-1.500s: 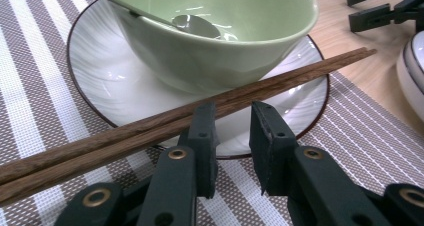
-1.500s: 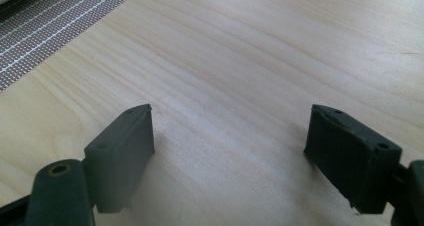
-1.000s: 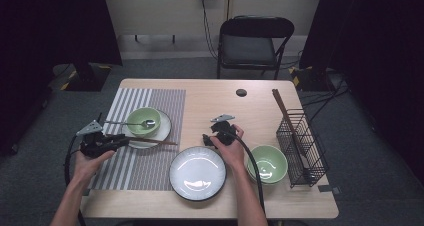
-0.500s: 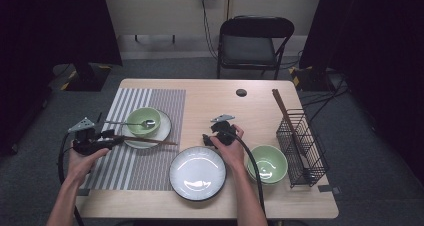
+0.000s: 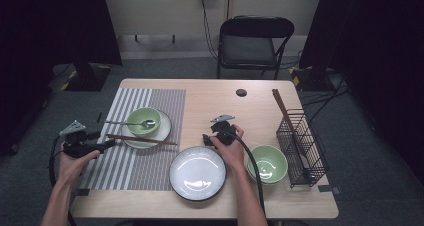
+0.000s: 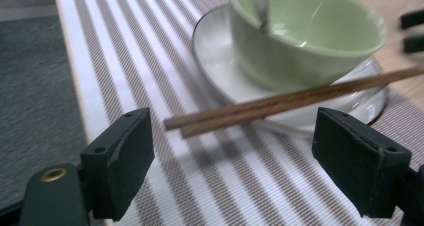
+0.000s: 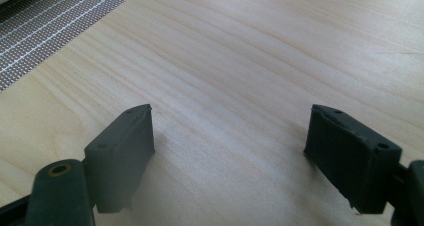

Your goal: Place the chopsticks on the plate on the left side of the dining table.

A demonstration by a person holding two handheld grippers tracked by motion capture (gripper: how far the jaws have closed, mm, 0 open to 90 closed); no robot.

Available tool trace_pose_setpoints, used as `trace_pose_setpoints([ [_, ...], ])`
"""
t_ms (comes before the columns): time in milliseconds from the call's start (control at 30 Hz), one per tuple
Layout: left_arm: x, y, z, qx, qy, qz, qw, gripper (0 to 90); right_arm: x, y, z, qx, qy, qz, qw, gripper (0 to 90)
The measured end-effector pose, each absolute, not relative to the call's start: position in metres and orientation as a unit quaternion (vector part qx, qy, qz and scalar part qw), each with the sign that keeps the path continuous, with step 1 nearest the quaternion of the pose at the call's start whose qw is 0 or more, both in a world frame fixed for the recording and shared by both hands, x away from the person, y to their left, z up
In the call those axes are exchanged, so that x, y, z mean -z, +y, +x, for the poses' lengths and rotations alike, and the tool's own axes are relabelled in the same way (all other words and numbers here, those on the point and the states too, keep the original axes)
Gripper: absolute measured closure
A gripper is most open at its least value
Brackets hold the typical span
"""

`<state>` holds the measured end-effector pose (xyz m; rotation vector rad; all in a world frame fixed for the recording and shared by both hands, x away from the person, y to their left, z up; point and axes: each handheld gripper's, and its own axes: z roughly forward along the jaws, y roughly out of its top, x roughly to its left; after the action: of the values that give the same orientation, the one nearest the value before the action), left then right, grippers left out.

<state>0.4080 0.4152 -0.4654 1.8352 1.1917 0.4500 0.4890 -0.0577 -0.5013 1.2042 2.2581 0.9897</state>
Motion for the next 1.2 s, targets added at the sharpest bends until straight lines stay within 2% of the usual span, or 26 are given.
trace_pose_setpoints([
  [133, 0.474, 0.417, 0.410, -0.176, 0.482, 0.741, 0.432, 19.5, 0.501, -0.058, 0.489, -0.354, 0.807, 0.430, 0.197, 18.7],
  [567, 0.480, 0.412, 0.419, -0.182, 0.484, 0.739, 0.432, 17.1, 0.501, -0.058, 0.489, -0.354, 0.807, 0.430, 0.197, 18.7],
  [1200, 0.482, 0.404, 0.419, -0.182, 0.472, 0.747, 0.430, 20.4, 0.501, -0.058, 0.489, -0.354, 0.807, 0.430, 0.197, 18.7],
])
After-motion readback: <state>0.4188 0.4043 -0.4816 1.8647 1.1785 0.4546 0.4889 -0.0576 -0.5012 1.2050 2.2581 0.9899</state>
